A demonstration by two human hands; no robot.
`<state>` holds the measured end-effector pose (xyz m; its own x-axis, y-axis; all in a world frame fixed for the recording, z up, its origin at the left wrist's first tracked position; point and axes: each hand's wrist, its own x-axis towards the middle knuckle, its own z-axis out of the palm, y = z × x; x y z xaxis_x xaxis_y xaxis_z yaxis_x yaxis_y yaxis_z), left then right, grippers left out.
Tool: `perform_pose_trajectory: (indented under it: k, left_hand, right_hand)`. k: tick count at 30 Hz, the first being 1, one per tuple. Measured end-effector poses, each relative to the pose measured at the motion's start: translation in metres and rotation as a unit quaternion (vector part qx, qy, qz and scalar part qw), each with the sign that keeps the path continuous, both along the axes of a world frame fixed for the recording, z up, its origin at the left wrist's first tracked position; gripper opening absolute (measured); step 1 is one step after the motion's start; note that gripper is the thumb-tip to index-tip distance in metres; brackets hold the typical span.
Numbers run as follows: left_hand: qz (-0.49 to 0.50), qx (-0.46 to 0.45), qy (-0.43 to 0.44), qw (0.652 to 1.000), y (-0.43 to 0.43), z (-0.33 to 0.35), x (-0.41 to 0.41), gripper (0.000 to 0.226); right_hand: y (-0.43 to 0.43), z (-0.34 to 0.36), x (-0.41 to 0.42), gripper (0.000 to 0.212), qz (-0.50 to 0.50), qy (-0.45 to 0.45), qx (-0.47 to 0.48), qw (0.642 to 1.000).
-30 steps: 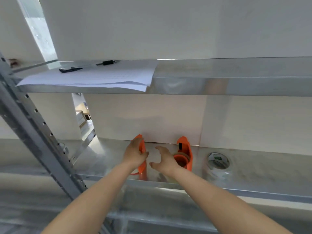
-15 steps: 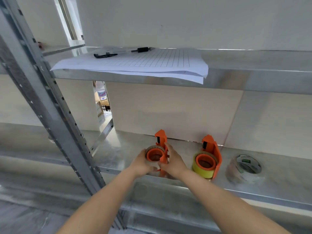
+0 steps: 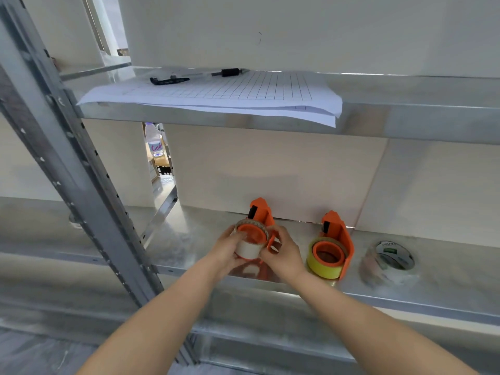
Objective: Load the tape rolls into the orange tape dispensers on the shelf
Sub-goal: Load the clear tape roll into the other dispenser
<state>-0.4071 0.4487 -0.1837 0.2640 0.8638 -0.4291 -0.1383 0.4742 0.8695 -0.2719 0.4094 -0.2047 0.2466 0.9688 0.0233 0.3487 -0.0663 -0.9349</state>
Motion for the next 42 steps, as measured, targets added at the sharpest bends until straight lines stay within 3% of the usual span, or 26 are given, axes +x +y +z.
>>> perform_pose_trajectory:
  k: [4, 7, 12, 15, 18, 22, 28, 34, 42]
  left_hand:
    - [0.024, -0.041, -0.066, 0.997, 0.002, 0.003, -0.003, 0.015]
    - [0.021, -0.044, -0.084, 0.995, 0.0, 0.004, 0.0, 0.012]
    - [0.064, -0.041, -0.149, 0.986, -0.007, 0.015, 0.016, 0.023]
    - [0.053, -0.044, -0.178, 0.982, -0.009, 0.02, 0.023, 0.038]
    - [0.087, -0.079, -0.215, 0.97, -0.009, 0.023, 0.028, 0.058]
    - [0.104, -0.111, -0.21, 0.966, -0.012, 0.028, 0.048, 0.047]
    - [0.104, -0.091, -0.212, 0.968, -0.024, 0.052, 0.106, 0.044]
    - [0.124, -0.114, -0.213, 0.962, -0.043, 0.056, 0.186, 0.046]
    - [0.14, -0.084, -0.189, 0.968, -0.06, 0.054, 0.258, 0.03]
  right_hand:
    - [-0.006, 0.009, 0.023, 0.037, -0.01, -0.052, 0.035, 0.998]
    - [-0.009, 0.02, 0.031, 0.054, 0.02, -0.163, 0.085, 0.983]
    - [-0.011, 0.024, 0.018, 0.035, 0.079, -0.273, 0.147, 0.947]
    - [-0.014, 0.025, 0.023, 0.017, 0.055, -0.279, 0.147, 0.948]
    - [-0.02, 0.032, 0.031, 0.013, 0.074, -0.278, 0.16, 0.944]
    - [-0.031, 0.049, 0.045, 0.009, 0.051, -0.202, 0.166, 0.964]
    - [-0.054, 0.07, 0.094, 0.013, -0.074, -0.132, 0.196, 0.969]
    - [-0.074, 0.081, 0.164, 0.011, -0.127, -0.128, 0.177, 0.968]
    - [-0.104, 0.081, 0.256, 0.012, -0.188, -0.108, 0.179, 0.96]
